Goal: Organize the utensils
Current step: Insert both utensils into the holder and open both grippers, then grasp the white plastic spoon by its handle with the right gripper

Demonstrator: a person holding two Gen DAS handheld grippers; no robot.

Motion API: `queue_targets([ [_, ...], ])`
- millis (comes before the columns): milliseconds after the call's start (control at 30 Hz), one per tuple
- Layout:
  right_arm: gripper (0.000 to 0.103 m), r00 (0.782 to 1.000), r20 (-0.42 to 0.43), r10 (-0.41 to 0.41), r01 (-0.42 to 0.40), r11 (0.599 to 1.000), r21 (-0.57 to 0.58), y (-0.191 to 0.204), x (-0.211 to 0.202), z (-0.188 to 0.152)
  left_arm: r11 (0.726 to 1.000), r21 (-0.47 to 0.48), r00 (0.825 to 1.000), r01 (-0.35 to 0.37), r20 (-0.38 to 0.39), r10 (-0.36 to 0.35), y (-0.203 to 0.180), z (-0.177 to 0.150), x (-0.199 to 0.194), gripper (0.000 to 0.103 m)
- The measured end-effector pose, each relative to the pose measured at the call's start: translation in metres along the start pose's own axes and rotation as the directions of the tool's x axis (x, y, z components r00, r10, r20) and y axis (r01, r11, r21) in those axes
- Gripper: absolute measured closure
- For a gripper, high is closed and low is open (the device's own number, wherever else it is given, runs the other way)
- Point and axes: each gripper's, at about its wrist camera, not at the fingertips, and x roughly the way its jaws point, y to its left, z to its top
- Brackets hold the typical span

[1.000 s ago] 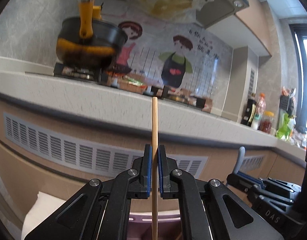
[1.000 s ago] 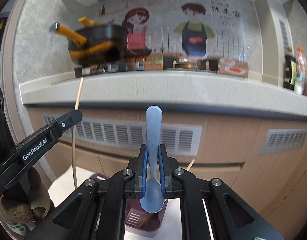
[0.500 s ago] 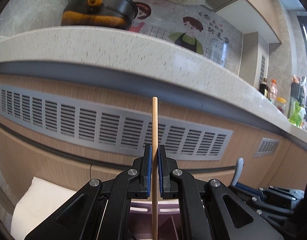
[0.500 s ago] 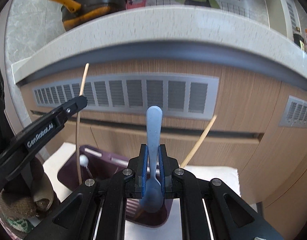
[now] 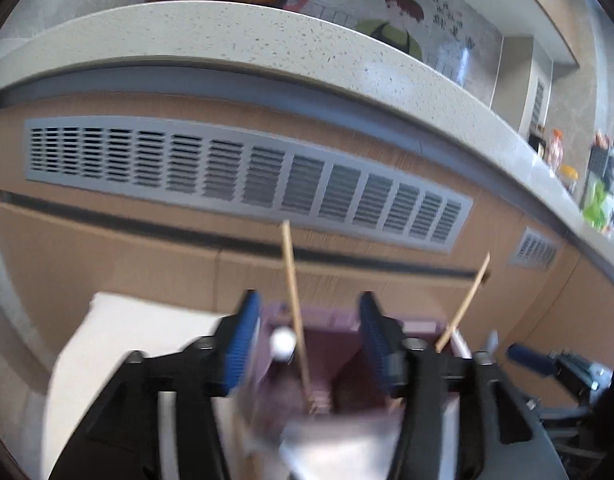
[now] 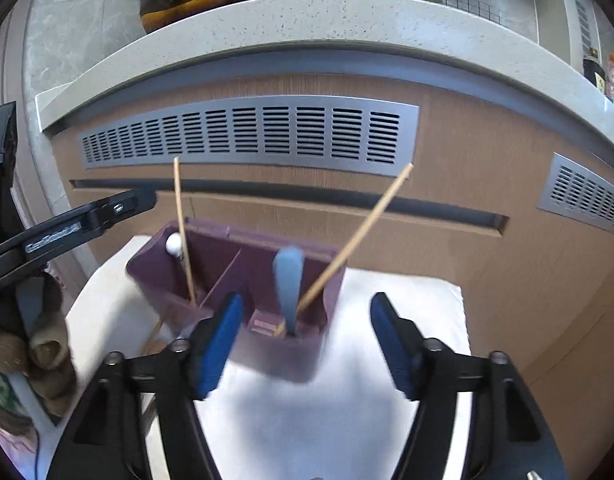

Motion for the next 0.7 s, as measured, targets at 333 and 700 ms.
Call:
queue_targets([
  [333,0.004,0.994,-0.110,-0.022,0.012,0.996,-0.087,0.035,-0.034,-0.054,0.994,0.079,0.981,-0.079,-0.169,0.092,0.013,-0.073,-0.075,0.031],
  [700,0.047,0.956,-0.281,0.085,-0.131,0.980,-0.149,0.093,0.019,-0.084,0.994,0.027,0.955,-0.109,-0.275,0.112,0.050,-0.141,-0.126,0.027],
])
